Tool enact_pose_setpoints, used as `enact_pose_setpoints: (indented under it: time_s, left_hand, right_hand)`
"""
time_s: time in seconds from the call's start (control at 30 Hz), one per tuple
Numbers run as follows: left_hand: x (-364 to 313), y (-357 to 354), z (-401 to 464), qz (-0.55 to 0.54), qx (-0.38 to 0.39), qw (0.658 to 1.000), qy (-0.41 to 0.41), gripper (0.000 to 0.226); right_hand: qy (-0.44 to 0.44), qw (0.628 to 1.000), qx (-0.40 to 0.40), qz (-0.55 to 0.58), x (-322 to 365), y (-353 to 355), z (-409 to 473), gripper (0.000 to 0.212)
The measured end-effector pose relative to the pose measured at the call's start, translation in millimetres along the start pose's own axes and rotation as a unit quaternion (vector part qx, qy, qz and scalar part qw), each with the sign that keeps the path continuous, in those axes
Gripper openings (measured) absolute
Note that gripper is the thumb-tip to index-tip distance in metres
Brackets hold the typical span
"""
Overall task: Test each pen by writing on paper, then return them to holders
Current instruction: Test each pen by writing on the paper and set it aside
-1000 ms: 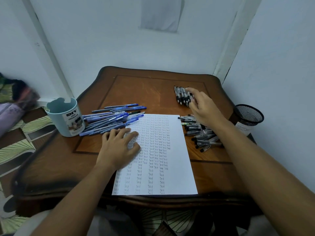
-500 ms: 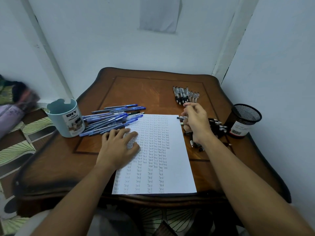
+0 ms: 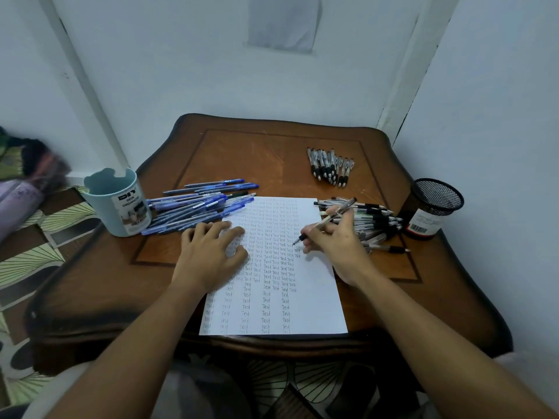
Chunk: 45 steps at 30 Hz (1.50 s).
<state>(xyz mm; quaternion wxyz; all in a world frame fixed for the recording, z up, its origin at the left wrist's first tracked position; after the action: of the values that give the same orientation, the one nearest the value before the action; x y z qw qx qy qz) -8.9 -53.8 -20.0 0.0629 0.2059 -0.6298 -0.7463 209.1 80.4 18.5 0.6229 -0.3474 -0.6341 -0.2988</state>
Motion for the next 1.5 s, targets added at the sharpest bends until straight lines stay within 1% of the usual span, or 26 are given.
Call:
enact_pose_setpoints:
  time_s: [0.03,0.07,0.13,0.17,0.33,0.53,0.7,0.93,1.1,1.2,1.33,1.43,1.5]
  left_hand:
    - [0,0,0,0.001,0.000,1.000,0.001,0.060]
    - [0,0,0,0.002,0.001,1.000,0.001,0.059]
    - [-1,-1,0,0.003,0.002,1.000,0.001,0.058]
    - [-1,-1,0,0.002,0.002,1.000,0.000,0.059]
    - [0,0,-1,0.000,0.003,1.000,0.000,0.060]
    - [-1,-1,0,-0.003,0.002,1.000,0.000,0.060]
    - [-1,0,-1,0.004,0.001,1.000,0.001,0.061]
    - [0,-1,-1,0.010,0.004,1.000,-0.001,0.061]
    - [-1,0,0,0.010,0.002,1.000,0.001,0.064]
    - [0,0,0,0.013,0.008,1.000,-0.001,0.064]
    - [0,0,-1,0.008,0.008,1.000,0.001,0.067]
    - [0,1,0,0.011,0.009,1.000,0.001,0.067]
    - [-1,0,0,0.009,0.009,1.000,0.001,0.067]
  right_hand:
    - [0.003,1.000,0.010,-0.012,-5,-1,-2,0.037]
    - [0.003,1.000,0.018,-0.024,-10,-1,-4,0.035]
    - [0.002,0.999,0.024,-0.043,-19,-2,-7,0.021]
    - [0.003,0.999,0.022,-0.048,-21,-1,-8,0.017]
    - [0.006,0.997,0.042,-0.058,-23,3,-12,0.027]
    - [0.020,0.997,0.040,-0.065,-30,5,-11,0.026]
    - [0.032,0.991,0.030,-0.124,-35,3,-8,0.026]
    - [0.043,0.988,0.033,-0.143,-37,2,-8,0.028]
    - [0.024,0.994,0.020,-0.106,-37,4,-6,0.026]
    - [0.037,0.990,0.020,-0.138,-37,1,-8,0.024]
    - [0.017,0.997,0.013,-0.081,-36,5,-7,0.025]
    - [0.037,0.990,0.038,-0.127,-36,4,-8,0.025]
    - [0.044,0.988,0.034,-0.145,-36,3,-8,0.025]
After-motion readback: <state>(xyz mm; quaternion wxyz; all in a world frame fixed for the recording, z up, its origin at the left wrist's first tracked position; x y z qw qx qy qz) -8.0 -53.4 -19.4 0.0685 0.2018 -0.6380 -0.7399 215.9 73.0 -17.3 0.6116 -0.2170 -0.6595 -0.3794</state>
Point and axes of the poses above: each hand's wrist, its own z-axis towards the middle knuckle, its own y-axis out of the back of the hand, x = y × z, the point moved 1 cm from there along z, towards the middle knuckle, and after that the axes turned 2 degrees about x, right-handed, at the moved point
